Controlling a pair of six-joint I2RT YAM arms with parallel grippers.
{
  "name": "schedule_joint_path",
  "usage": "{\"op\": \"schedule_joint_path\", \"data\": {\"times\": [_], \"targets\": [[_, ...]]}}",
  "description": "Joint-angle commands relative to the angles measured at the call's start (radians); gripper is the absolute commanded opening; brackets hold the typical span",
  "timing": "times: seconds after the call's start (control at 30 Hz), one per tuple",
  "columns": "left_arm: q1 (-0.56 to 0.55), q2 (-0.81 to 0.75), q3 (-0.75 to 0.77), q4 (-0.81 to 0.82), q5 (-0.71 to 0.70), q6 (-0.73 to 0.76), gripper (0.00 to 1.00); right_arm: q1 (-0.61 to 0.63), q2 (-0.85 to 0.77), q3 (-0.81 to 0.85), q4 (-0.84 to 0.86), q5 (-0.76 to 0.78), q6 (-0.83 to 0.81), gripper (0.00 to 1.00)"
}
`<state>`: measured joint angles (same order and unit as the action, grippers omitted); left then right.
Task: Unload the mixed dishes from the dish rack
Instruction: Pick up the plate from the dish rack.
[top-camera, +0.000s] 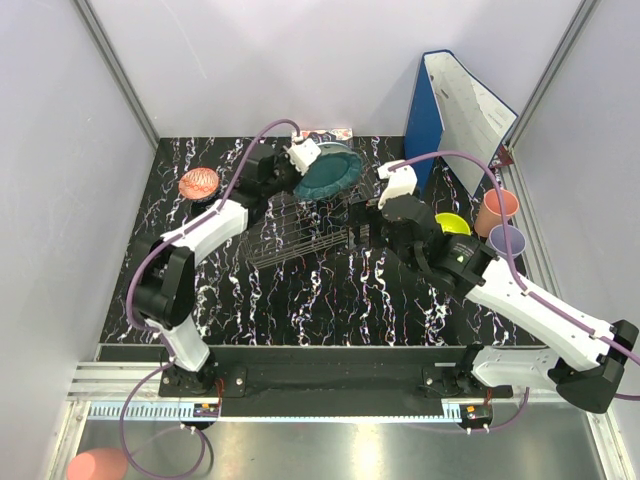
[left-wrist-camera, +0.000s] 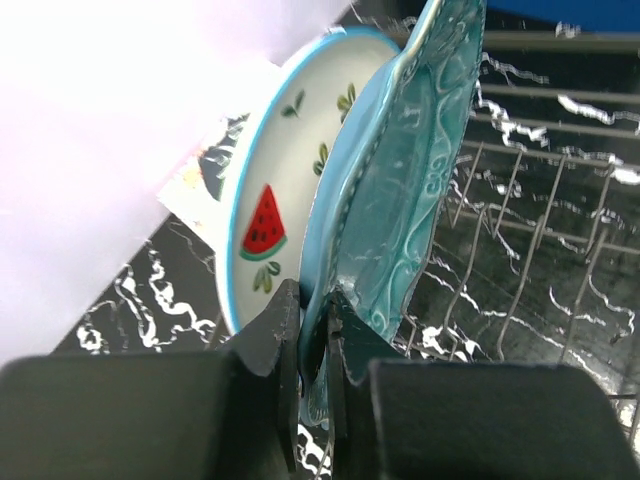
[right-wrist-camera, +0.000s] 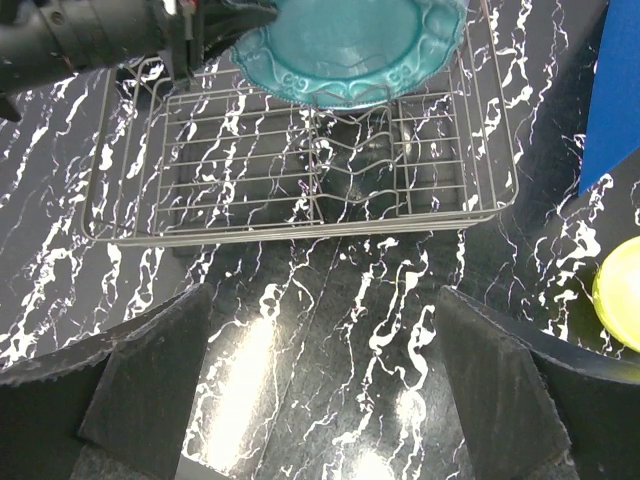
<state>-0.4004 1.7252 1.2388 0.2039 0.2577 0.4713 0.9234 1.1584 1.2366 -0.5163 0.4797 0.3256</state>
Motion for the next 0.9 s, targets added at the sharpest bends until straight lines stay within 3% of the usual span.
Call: {"op": "schedule_joint_path", "data": {"times": [0.0, 0.33, 0.67, 0.77, 0.87], "targets": [[-0.002, -0.164, 0.113, 0.292, -0.026, -0.014, 0.0, -0.001, -0.035, 0.046, 0.039, 0.028, -0.016, 1.0], [-0.005, -0.239, 0.18, 0.245, -0.07, -0.037, 0.0, -0.003, -0.057, 0.055, 0.055, 0.039, -0.019, 1.0], [-0.005, -0.386, 0.227, 0.098, -0.302, -0.388, 0.0, -0.001, -0.104, 0.13, 0.071, 0.122, -0.056, 1.0], [-0.003, -0.414, 0.313, -0.019, -0.38, -0.538, 0.0, -0.005, -0.117, 0.149, 0.098, 0.148, -0.072, 1.0], [0.017, -0.383, 0.529, -0.343, -0.474, -0.782, 0.0, -0.011, -0.117, 0.184, 0.107, 0.174, -0.085, 1.0]]}}
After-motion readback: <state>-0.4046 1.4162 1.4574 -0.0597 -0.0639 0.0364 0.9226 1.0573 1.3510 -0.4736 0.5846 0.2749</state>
